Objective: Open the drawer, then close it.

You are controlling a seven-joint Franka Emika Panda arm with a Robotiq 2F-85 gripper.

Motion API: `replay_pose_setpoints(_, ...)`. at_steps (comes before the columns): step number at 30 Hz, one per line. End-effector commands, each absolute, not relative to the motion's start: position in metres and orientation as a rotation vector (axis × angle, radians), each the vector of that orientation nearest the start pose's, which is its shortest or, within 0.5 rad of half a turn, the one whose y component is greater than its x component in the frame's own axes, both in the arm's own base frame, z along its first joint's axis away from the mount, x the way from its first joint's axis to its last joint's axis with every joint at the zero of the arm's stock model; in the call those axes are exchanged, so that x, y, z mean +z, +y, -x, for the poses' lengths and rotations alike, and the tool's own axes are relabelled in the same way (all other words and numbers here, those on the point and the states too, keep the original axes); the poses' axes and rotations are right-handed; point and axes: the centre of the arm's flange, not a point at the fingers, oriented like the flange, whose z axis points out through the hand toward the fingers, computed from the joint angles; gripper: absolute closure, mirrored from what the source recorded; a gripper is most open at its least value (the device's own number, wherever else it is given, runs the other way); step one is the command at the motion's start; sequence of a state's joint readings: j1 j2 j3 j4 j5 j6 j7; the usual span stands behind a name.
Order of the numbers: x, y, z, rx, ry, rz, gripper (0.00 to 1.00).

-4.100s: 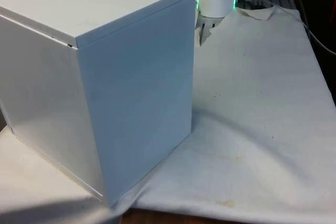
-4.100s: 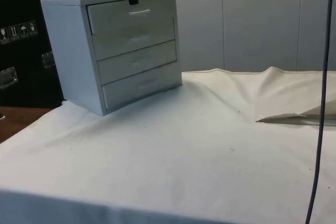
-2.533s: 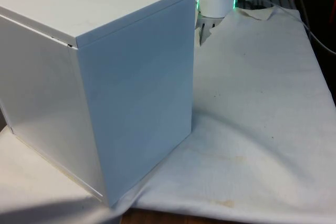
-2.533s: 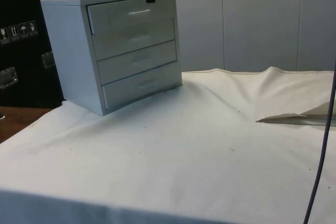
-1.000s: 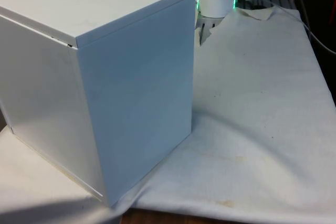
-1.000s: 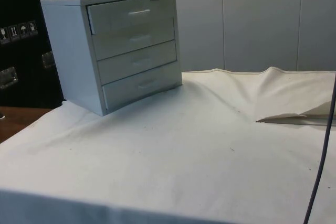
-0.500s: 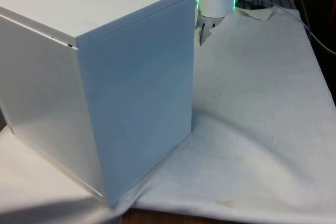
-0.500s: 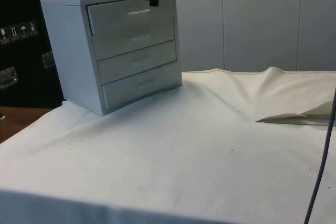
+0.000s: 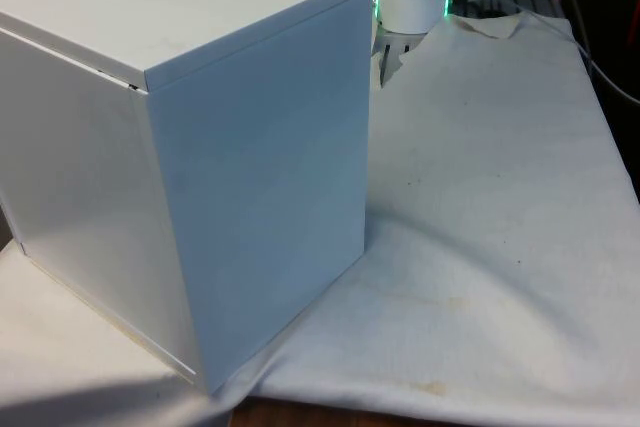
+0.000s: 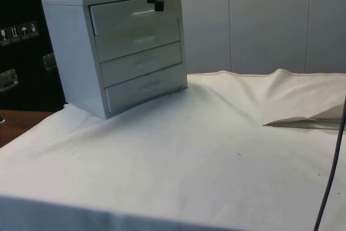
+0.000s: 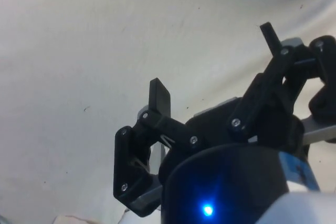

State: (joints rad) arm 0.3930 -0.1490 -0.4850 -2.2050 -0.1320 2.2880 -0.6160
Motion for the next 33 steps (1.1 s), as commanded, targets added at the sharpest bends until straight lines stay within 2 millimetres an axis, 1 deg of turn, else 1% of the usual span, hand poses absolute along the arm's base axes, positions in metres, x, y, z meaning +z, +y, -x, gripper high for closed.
replay_pose_setpoints(1,0.458,-0.058,-0.522,-0.329,-0.979,3.102,0.0)
replay_pose_setpoints(8,0.452,-0.058,-0.521,-0.346,-1.05,3.093,0.0)
replay_pose_setpoints(9,0.454,-0.057,-0.522,-0.327,-1.029,3.089,0.0)
replay_pose_setpoints(16,0.443,-0.058,-0.514,-0.349,-1.109,3.069,0.0)
replay_pose_setpoints(18,0.442,-0.057,-0.515,-0.331,-1.105,3.061,0.0)
replay_pose_setpoints(23,0.443,-0.059,-0.509,-0.341,-1.178,3.034,0.0)
replay_pose_setpoints(25,0.443,-0.059,-0.508,-0.338,-1.2,3.026,0.0)
replay_pose_setpoints(26,0.442,-0.059,-0.509,-0.331,-1.181,3.03,0.0)
replay_pose_setpoints(33,0.446,-0.06,-0.506,-0.337,-1.286,3.0,0.0)
